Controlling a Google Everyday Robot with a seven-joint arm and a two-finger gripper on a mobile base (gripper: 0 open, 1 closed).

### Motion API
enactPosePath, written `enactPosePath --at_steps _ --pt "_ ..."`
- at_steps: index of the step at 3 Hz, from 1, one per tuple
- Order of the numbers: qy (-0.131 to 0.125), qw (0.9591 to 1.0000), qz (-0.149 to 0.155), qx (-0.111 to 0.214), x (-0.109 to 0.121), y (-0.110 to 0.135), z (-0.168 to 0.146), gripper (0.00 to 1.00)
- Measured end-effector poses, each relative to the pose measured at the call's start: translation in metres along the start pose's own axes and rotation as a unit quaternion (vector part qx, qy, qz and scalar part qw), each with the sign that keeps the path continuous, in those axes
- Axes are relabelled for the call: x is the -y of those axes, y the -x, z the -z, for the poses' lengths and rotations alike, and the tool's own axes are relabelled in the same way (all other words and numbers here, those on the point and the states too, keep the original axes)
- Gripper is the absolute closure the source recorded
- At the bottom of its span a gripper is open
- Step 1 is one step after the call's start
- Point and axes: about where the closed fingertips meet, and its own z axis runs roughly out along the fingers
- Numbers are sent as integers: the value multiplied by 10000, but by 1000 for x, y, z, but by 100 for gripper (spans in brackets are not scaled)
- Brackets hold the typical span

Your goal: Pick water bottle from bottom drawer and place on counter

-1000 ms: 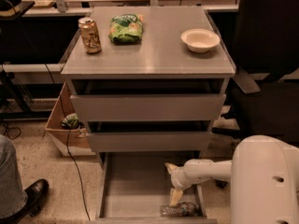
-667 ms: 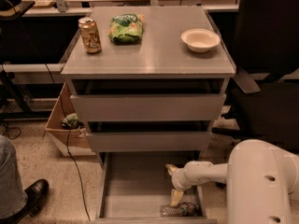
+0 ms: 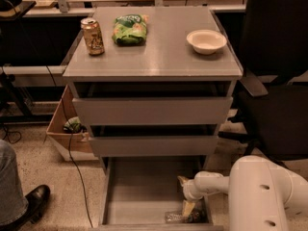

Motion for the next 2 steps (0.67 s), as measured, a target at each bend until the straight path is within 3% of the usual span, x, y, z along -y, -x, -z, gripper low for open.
enactPosePath --at_steps 2 --pt "212 9996 -150 -140 -13 -24 -13 0"
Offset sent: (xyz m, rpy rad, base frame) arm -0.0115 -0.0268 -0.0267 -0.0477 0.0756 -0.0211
